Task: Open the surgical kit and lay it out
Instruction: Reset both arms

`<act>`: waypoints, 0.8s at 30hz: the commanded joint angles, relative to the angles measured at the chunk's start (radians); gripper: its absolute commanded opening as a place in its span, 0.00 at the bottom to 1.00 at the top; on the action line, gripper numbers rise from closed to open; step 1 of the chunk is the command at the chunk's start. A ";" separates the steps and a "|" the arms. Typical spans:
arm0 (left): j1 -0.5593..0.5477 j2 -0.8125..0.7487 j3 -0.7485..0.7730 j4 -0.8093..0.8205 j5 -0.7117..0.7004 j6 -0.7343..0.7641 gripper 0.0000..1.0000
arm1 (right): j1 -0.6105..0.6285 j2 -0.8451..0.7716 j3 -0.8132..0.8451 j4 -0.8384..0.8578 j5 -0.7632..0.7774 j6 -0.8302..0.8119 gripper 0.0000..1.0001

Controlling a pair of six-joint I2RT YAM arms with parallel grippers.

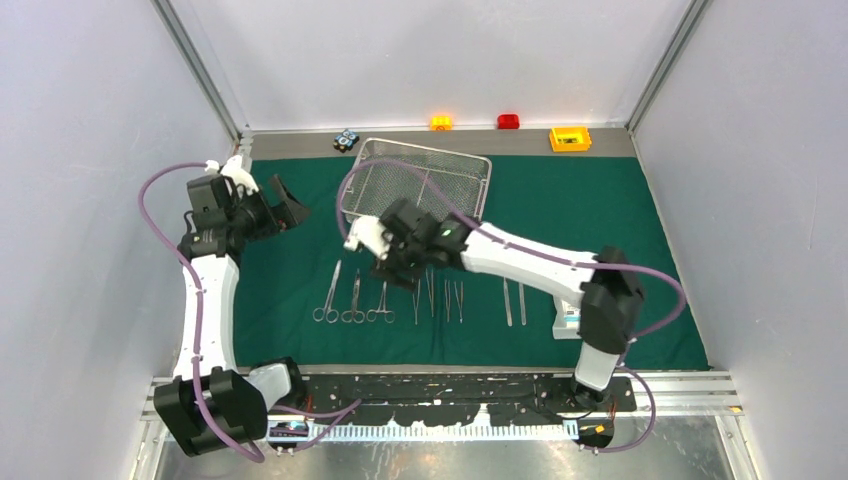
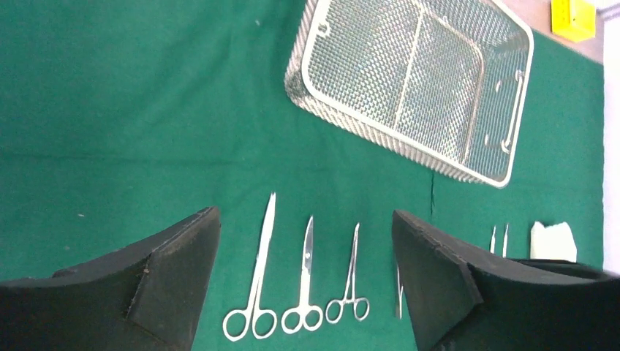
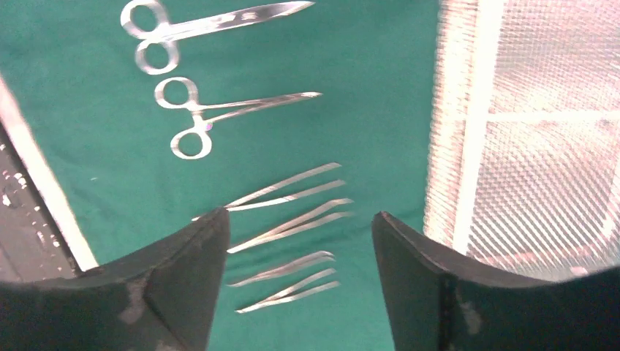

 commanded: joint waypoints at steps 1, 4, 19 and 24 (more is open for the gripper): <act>0.009 0.028 0.088 0.079 -0.072 0.079 0.93 | -0.158 -0.159 -0.026 0.032 0.071 0.061 0.80; 0.008 0.033 0.098 0.137 -0.039 0.159 0.99 | -0.314 -0.240 -0.055 0.066 0.021 0.118 0.82; -0.025 -0.023 0.112 0.292 0.133 0.168 1.00 | -0.736 -0.663 -0.268 0.170 0.075 0.352 0.84; -0.036 -0.081 0.102 0.276 0.121 0.172 1.00 | -0.822 -0.774 -0.316 0.207 0.018 0.404 0.84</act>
